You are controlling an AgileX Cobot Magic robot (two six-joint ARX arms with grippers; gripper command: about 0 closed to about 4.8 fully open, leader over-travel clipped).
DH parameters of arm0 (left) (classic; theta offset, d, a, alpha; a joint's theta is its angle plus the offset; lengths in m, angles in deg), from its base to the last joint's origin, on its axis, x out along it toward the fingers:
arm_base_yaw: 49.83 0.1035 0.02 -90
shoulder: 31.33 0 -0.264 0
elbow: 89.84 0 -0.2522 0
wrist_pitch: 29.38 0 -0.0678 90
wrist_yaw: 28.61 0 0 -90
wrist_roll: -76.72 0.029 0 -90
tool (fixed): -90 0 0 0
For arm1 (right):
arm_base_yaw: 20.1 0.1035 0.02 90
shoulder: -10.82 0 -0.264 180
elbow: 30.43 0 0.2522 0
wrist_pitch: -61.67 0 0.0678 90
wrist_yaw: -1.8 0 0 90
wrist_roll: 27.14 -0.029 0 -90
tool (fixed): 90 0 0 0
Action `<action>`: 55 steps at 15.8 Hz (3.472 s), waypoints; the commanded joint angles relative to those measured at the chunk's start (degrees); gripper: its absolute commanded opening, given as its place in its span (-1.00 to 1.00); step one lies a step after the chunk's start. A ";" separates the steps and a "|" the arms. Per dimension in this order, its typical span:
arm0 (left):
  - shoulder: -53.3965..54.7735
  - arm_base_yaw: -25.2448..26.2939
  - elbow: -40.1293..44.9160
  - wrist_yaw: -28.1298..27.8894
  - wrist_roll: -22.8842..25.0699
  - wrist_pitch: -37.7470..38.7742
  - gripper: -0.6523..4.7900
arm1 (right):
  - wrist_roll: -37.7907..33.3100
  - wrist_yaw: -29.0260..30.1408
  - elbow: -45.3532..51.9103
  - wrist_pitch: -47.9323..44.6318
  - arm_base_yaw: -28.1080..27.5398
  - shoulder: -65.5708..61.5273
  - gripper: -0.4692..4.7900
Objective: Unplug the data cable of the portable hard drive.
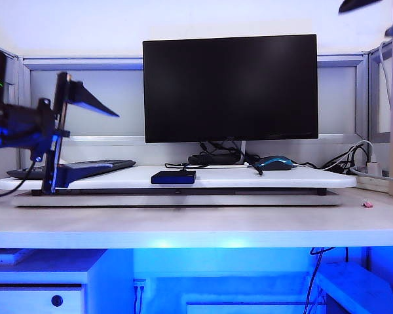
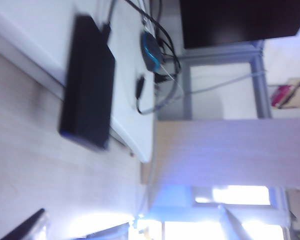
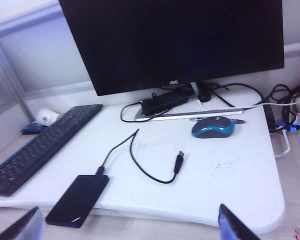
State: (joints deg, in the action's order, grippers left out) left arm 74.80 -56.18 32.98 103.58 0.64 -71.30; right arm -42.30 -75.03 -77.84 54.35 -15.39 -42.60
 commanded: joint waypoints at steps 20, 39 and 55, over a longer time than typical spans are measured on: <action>23.65 -7.37 -26.45 -5.14 -0.87 6.32 0.25 | 1.92 -0.46 -2.56 -9.18 -0.02 -11.58 1.00; 23.54 -8.24 -31.82 20.55 -3.98 -14.40 -0.78 | -3.37 17.88 -19.76 -8.61 5.60 -29.38 1.00; 23.23 -10.08 -35.74 26.01 -13.94 -26.80 -0.78 | -9.11 18.53 -36.00 -13.68 7.91 -48.76 0.32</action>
State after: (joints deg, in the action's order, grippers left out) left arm 98.65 -66.19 -2.45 129.59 -13.26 -96.43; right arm -51.28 -56.67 -113.53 42.26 -7.50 -91.50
